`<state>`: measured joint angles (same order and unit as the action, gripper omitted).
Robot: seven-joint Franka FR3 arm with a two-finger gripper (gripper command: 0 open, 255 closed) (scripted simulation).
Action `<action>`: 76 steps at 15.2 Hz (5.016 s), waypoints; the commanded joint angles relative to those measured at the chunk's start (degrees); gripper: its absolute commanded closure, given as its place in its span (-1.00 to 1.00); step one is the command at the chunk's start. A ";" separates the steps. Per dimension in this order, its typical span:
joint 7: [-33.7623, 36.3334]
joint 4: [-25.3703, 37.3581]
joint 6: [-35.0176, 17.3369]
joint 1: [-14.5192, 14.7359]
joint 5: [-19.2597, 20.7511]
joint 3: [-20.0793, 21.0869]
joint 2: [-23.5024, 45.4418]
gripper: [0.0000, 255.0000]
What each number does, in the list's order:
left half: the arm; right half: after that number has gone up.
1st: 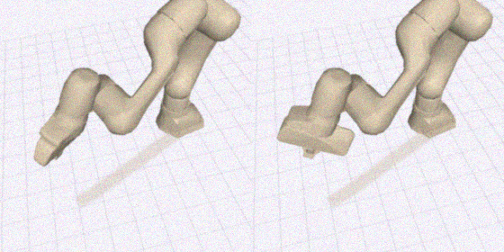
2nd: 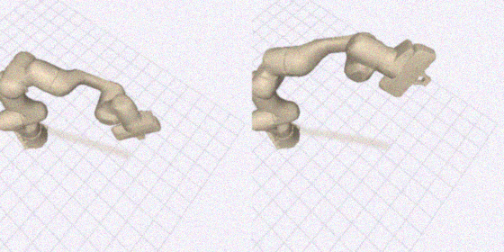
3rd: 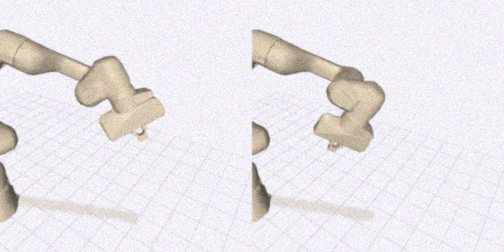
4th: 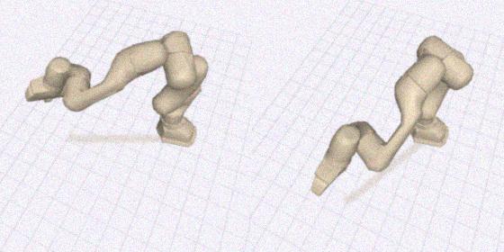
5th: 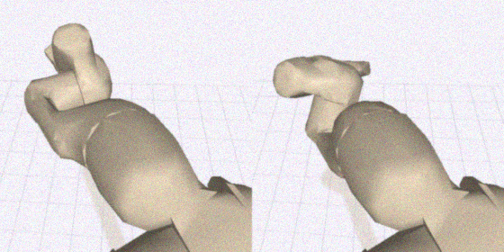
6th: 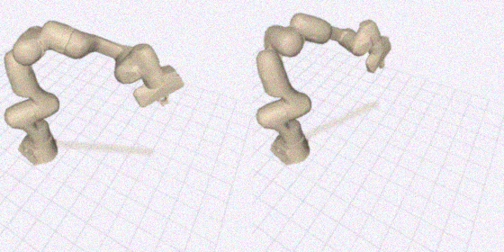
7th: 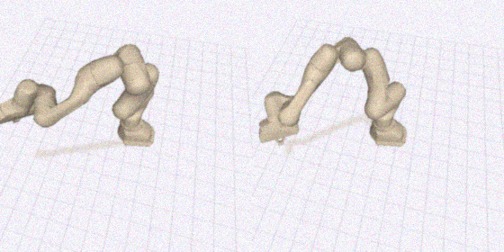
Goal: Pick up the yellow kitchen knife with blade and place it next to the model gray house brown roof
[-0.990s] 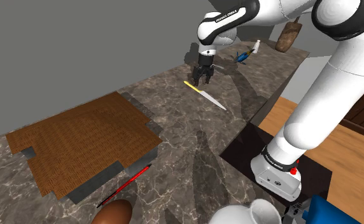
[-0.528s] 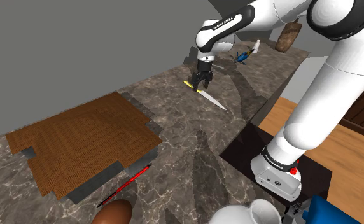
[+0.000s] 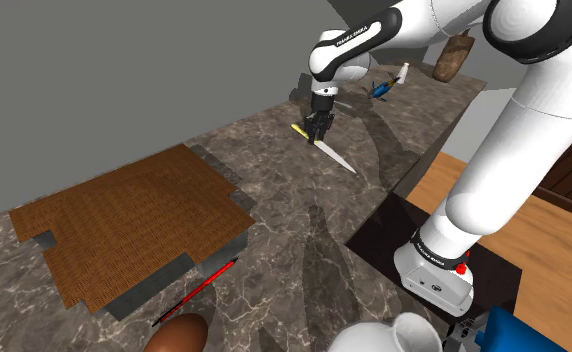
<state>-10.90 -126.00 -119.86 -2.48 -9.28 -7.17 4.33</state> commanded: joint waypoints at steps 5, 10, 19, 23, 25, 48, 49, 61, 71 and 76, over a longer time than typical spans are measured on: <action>-0.27 -0.43 -0.37 0.13 -0.66 0.22 0.48 1.00; 0.47 0.74 2.23 0.27 -0.21 0.20 -1.03 1.00; 1.76 4.11 8.79 0.24 0.72 0.12 -4.36 1.00; 2.27 5.92 11.73 0.22 1.03 0.10 -5.54 1.00; 2.51 6.90 13.21 0.21 1.17 0.10 -6.05 1.00; 4.83 21.85 30.47 0.12 1.85 0.01 -8.53 1.00; 4.91 22.67 31.24 0.12 1.84 0.00 -8.49 1.00; 17.54 6.50 28.25 5.53 -1.12 7.90 -23.66 1.00; 29.28 -1.91 26.01 10.74 -6.96 16.63 -32.41 1.00; 28.54 -5.70 22.27 10.82 -7.28 16.99 -32.40 1.00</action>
<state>17.77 -130.86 -96.86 8.31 -16.48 9.75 -27.95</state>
